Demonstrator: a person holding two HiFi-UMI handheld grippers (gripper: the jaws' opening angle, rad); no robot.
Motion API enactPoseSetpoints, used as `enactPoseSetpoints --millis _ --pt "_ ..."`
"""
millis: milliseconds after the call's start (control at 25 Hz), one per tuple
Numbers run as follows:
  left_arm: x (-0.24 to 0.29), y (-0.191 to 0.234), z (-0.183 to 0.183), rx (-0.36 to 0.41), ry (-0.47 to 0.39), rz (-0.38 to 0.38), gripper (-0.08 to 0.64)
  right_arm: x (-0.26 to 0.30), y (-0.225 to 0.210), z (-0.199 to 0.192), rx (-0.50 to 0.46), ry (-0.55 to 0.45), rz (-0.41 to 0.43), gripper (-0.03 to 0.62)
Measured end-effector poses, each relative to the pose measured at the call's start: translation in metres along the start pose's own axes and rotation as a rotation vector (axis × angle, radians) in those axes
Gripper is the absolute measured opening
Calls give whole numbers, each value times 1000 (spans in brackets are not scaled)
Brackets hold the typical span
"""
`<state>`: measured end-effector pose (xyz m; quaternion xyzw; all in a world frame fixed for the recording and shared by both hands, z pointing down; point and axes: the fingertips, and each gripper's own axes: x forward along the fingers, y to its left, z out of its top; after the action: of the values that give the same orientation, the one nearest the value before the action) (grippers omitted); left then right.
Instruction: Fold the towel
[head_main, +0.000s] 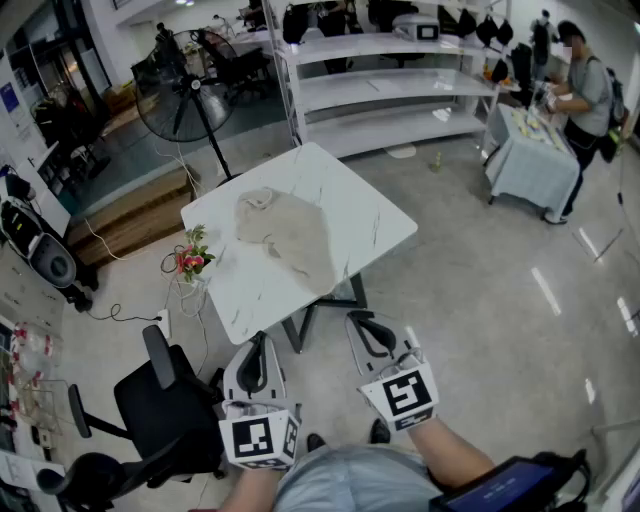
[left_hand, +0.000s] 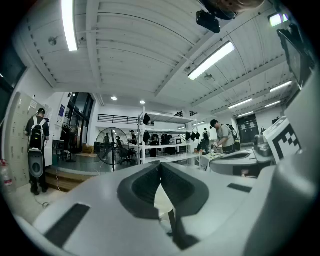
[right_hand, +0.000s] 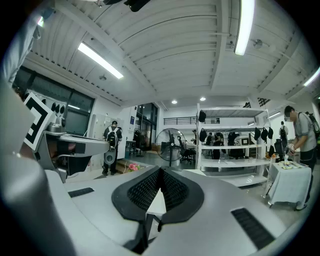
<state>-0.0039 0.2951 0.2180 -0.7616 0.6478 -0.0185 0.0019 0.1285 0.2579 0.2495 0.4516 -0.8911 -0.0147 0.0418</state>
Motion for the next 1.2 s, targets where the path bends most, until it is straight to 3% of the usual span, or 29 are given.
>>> enactPoseSetpoints --millis 440,560,760,1000,1200 --pt "5 -25 -21 1 46 50 8 -13 -10 -12 7 -7 91 15" --pt "3 -28 -29 9 67 65 9 -11 0 -17 26 1 150 75" --pt "33 -30 -37 22 98 94 9 13 -20 -31 34 26 200 77" --pt "80 12 -52 19 118 100 9 68 -27 -46 -10 52 189 75" --pt "154 69 -86 -12 156 57 11 151 -36 -61 5 62 147 60"
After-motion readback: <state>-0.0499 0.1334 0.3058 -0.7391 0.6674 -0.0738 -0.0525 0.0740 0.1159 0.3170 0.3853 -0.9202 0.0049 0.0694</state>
